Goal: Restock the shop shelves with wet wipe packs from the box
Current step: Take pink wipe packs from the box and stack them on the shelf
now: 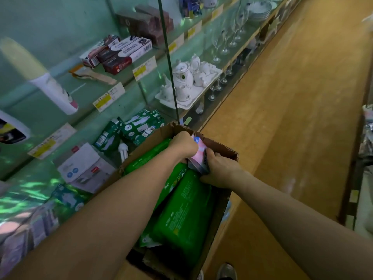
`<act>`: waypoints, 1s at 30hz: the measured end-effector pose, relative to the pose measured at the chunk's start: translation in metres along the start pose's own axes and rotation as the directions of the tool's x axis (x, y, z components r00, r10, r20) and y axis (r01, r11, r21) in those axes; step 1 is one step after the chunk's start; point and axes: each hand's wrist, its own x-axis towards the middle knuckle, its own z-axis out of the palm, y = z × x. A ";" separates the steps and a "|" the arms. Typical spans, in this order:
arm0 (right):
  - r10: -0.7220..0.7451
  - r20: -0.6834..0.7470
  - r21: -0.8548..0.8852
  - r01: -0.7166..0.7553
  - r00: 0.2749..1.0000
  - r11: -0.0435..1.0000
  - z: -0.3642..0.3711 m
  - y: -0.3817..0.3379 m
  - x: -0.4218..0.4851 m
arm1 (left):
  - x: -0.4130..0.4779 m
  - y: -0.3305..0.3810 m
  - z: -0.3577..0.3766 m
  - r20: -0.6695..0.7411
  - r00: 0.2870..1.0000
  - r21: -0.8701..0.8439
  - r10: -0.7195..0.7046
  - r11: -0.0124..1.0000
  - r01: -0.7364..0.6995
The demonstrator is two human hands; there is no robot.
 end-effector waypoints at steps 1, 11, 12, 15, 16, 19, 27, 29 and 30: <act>-0.009 -0.018 0.000 0.009 1.000 1.000 0.000 -0.001 -0.001 | -0.002 0.000 -0.003 0.020 0.999 -0.092 -0.049 0.995 0.051; 0.086 -0.165 0.090 -0.072 0.983 0.993 0.011 -0.013 -0.001 | -0.015 -0.006 -0.026 0.253 0.965 -0.287 -0.064 0.948 0.138; 0.112 -0.165 0.095 -0.097 0.980 0.991 0.012 -0.012 -0.001 | -0.016 -0.006 -0.026 0.306 0.951 -0.263 -0.033 0.958 0.118; 0.151 -0.171 0.054 -0.144 0.974 0.988 0.010 -0.008 -0.001 | -0.018 -0.008 -0.024 0.435 0.900 -0.270 -0.002 0.953 0.133; 0.155 -0.176 0.061 -0.146 0.972 0.987 0.010 -0.008 -0.001 | -0.016 -0.009 -0.020 0.431 0.902 -0.274 0.005 0.953 0.126; 0.154 -0.178 0.092 -0.139 0.972 0.986 0.013 -0.007 0.003 | -0.012 -0.009 0.000 0.293 0.956 -0.233 0.013 0.971 0.059; 0.191 -0.082 0.181 -0.173 0.978 0.968 0.012 0.004 0.004 | -0.004 -0.013 0.026 0.205 0.979 -0.213 0.020 0.977 0.025; 0.183 -0.079 0.175 -0.167 0.980 0.970 0.011 0.003 0.005 | -0.008 -0.015 0.033 0.113 0.993 -0.229 0.027 0.973 -0.001; 0.172 -0.075 0.174 -0.157 0.982 0.972 0.010 0.002 0.004 | -0.008 -0.016 0.036 0.064 0.997 -0.222 0.030 0.975 -0.015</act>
